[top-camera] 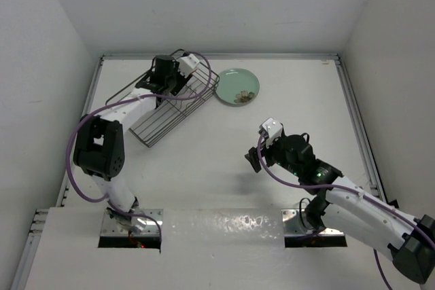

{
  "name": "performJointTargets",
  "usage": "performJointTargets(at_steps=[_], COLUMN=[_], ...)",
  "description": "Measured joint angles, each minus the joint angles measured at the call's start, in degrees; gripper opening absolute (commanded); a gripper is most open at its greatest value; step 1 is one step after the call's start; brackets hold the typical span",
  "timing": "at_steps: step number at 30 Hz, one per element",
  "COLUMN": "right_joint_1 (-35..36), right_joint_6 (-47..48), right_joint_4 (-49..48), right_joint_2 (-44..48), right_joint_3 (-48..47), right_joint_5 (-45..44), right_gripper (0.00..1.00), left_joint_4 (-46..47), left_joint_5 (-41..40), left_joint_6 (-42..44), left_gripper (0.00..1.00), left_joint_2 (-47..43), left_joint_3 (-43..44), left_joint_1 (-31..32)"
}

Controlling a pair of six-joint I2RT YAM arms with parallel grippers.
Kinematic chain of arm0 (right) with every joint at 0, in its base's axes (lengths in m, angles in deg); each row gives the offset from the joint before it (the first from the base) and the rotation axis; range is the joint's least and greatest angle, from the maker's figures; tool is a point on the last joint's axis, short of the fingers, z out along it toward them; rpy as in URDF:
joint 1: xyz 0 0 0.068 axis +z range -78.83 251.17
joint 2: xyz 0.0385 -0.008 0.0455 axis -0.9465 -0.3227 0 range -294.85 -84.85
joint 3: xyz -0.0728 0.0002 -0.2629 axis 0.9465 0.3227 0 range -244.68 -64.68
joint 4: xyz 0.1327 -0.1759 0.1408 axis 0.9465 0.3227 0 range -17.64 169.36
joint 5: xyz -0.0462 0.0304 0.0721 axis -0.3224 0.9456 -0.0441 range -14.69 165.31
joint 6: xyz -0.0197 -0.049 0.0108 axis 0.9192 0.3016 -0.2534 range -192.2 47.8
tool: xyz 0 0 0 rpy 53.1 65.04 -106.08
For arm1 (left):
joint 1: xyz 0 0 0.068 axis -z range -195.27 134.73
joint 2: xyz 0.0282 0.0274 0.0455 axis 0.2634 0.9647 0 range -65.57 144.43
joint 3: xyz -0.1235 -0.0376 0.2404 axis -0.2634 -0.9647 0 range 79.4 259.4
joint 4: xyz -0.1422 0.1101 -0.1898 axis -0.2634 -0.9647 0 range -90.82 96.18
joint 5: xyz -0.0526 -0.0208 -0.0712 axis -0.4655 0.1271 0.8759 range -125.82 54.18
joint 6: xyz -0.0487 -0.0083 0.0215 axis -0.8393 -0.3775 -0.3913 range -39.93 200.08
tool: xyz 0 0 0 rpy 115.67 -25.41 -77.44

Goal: Load the plates into the dish rack

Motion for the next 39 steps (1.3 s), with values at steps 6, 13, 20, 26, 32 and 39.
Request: performJointTargets(at_steps=[6, 13, 20, 26, 32, 39], right_joint_1=[0.0, 0.0, 0.0, 0.0, 0.0, 0.0], right_joint_6=[-0.2, -0.4, -0.6, -1.3, -2.6, -4.2], right_joint_4=[0.0, 0.1, 0.0, -1.4, -3.8, -8.2], right_joint_2=[0.1, 0.5, 0.5, -2.0, -9.8, -17.7], right_joint_3=[0.1, 0.1, 0.1, 0.0, -2.2, -8.0], right_joint_5=[0.1, 0.2, 0.3, 0.9, 1.7, 3.7], right_gripper=[0.95, 0.96, 0.96, 0.94, 0.92, 0.9], left_joint_4=[-1.1, -0.4, -1.2, -3.6, -4.5, -1.7], left_joint_5=[0.7, -1.5, -3.6, -4.9, -4.7, -4.8], left_joint_6=[-0.6, 0.5, 0.2, 0.3, 0.4, 1.7], left_gripper=[0.21, 0.0, 0.0, 0.0, 0.0, 0.0], left_joint_2=[0.0, -1.3, -1.8, -3.3, -6.2, -8.4], left_joint_3=[-0.1, 0.3, 0.3, 0.4, 0.4, 1.6], left_joint_1=[0.0, -0.9, -0.6, -0.6, -0.6, -0.2])
